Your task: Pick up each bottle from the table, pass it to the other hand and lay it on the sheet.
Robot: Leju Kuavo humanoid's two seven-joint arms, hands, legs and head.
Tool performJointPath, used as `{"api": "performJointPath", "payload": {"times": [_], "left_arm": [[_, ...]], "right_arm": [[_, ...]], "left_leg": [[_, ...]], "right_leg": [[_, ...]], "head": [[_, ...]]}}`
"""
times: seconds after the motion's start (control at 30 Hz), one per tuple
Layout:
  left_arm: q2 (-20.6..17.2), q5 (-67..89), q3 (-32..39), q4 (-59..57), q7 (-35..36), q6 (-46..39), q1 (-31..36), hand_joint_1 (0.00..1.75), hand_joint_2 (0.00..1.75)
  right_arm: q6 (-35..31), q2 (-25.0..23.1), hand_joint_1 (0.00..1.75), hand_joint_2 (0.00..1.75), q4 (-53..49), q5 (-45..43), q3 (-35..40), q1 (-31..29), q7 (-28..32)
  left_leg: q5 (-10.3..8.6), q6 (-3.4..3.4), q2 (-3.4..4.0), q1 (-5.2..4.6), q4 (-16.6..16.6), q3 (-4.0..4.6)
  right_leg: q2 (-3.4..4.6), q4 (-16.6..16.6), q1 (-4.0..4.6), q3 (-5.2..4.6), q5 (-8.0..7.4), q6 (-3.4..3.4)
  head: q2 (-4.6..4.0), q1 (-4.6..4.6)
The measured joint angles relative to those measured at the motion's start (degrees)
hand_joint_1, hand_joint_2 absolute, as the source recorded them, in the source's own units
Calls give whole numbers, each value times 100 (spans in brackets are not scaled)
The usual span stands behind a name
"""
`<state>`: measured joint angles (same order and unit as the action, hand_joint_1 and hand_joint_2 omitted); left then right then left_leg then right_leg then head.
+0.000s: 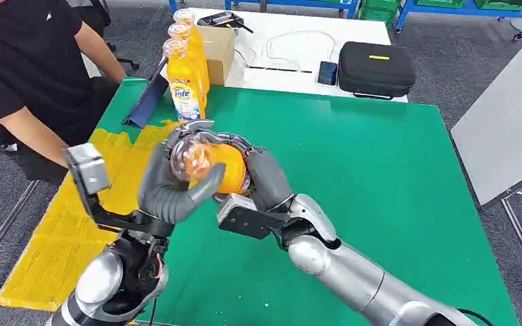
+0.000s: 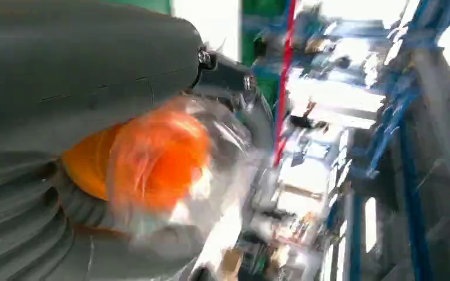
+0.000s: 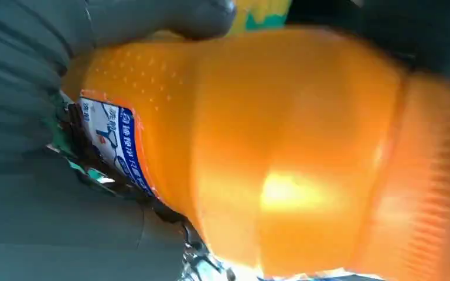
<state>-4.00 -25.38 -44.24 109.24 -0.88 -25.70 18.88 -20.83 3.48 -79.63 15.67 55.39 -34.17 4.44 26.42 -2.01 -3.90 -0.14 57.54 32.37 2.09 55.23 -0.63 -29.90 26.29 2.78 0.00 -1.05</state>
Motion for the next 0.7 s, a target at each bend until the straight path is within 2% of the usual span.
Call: {"api": "performJointPath", "payload": {"times": [0.4,0.43,0.47,0.7], "left_arm": [[-74,-92,-310,-116,-535,-109,197,0,175],[-85,-87,-338,-116,-566,-127,221,5,175],[-92,-79,-356,-116,-581,-133,236,175,175],[-140,-129,-450,-118,-644,-240,263,175,175]], "right_arm": [[-345,2,175,175,-11,-31,17,8,111],[-362,2,175,175,-11,-24,17,8,125],[-373,2,175,175,-13,-17,17,8,127],[-384,4,175,175,-24,-15,41,5,124]], "left_leg": [[-1,0,-3,0,0,1],[-1,0,-3,0,0,1],[-1,0,-3,0,0,1],[-1,0,-3,0,0,1]], "right_leg": [[-2,0,-1,1,-1,1],[-2,0,-1,1,-1,1],[-2,0,-1,1,-1,1],[-2,0,0,1,-1,1]], "head": [[0,4],[0,4],[0,4],[0,4]]}}
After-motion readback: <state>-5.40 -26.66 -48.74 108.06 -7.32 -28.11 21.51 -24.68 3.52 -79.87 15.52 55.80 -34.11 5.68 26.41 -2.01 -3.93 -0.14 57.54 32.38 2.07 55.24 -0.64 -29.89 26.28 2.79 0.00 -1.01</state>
